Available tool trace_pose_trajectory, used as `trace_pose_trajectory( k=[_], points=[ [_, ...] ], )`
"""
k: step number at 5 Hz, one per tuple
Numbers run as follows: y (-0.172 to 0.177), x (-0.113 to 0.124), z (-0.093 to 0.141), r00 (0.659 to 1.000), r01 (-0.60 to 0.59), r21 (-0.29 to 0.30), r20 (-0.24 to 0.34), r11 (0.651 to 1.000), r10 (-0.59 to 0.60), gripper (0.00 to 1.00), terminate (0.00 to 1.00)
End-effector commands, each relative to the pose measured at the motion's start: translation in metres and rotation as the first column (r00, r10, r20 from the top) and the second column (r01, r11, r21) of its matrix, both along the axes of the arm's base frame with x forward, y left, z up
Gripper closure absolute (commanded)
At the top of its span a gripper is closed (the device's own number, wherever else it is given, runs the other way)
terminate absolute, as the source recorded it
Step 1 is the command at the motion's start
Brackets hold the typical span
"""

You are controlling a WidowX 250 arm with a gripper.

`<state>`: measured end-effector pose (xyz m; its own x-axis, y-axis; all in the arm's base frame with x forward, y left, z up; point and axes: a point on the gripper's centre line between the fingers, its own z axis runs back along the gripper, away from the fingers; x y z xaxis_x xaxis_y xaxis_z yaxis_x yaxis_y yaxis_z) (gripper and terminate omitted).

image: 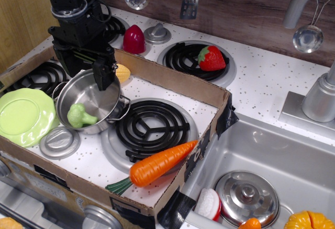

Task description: Put broccoli in pot

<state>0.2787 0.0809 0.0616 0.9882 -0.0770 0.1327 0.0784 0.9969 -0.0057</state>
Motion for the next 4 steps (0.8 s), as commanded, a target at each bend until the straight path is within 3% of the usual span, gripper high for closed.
trace_pose_trajectory(
  k=[1, 3, 4],
  points=[
    [-0.0057, 0.0099, 0.0238, 0.998, 0.002, 0.022, 0.065, 1.0, -0.003, 0.0, 0.0],
    [-0.0057, 0.0099, 0.0238, 0.998, 0.002, 0.022, 0.065, 1.0, -0.003, 0.0, 0.0],
    [-0.0057, 0.0099, 0.0238, 0.998, 0.002, 0.022, 0.065, 1.0, -0.003, 0.0, 1.0]
  ],
)
